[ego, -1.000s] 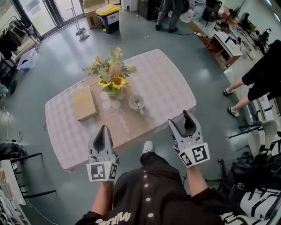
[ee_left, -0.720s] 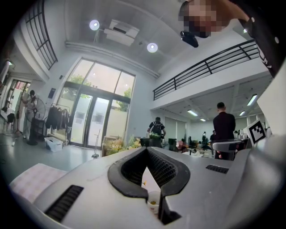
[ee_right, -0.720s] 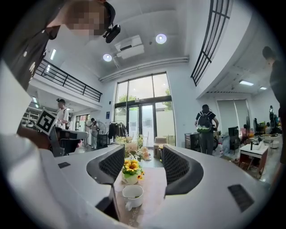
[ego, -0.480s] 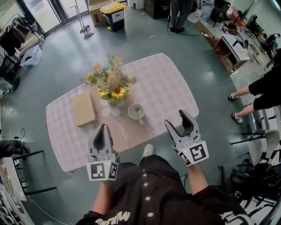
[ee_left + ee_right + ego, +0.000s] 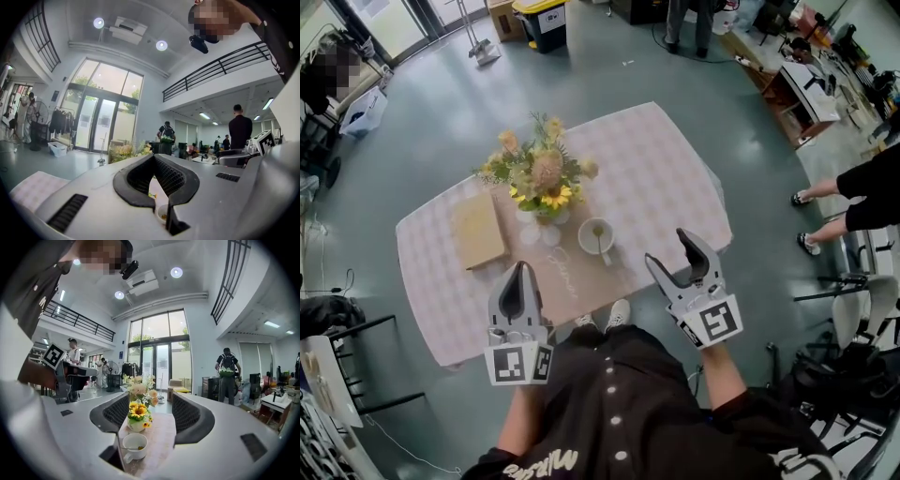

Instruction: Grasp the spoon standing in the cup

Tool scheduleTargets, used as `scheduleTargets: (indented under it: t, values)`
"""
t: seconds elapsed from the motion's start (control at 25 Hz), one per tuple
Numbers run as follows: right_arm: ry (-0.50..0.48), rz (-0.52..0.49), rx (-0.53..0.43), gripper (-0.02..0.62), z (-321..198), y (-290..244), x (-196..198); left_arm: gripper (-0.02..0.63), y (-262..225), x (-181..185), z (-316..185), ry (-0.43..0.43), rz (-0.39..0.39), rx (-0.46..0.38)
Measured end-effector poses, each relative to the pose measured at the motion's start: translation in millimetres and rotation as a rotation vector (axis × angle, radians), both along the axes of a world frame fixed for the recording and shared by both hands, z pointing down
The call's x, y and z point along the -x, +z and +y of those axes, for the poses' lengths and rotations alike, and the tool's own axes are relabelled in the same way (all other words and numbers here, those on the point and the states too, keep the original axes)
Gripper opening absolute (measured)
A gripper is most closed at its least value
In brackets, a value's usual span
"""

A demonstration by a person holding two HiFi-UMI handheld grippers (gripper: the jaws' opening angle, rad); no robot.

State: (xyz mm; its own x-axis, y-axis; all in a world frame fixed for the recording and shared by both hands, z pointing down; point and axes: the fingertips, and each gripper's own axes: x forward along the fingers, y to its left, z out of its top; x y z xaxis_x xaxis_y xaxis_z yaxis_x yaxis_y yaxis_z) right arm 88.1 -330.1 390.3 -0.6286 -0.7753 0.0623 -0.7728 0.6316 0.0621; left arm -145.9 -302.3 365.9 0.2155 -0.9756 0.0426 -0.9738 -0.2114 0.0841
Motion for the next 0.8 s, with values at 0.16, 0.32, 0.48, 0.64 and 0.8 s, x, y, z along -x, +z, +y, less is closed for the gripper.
scheduleTargets:
  t: [0.16,0.32,0.48,0.64,0.8]
  values:
    - [-0.026,0.036,0.014,0.264,-5.1,7.5,12.9,0.017,-2.6,5.1,-11.9,0.021,0.001,-0.004]
    - [-0.1,0.043,0.017,0.284,-6.5,23.6,32.5,0.017,3.8,11.6,-19.4,0.033,0.006,0.001]
    - [-0.195,0.063,0.002,0.293,-4.1,43.3,55.6,0.017,10.4,18.2,-19.1,0.037,0.006,0.018]
    - [-0.334,0.211,0.053,0.301,5.0,88.0,73.8,0.017,16.4,28.5,-19.6,0.032,0.008,0.033]
    - [-0.412,0.358,0.131,0.302,13.5,132.0,89.3,0.017,24.6,39.9,-19.6,0.012,0.011,0.058]
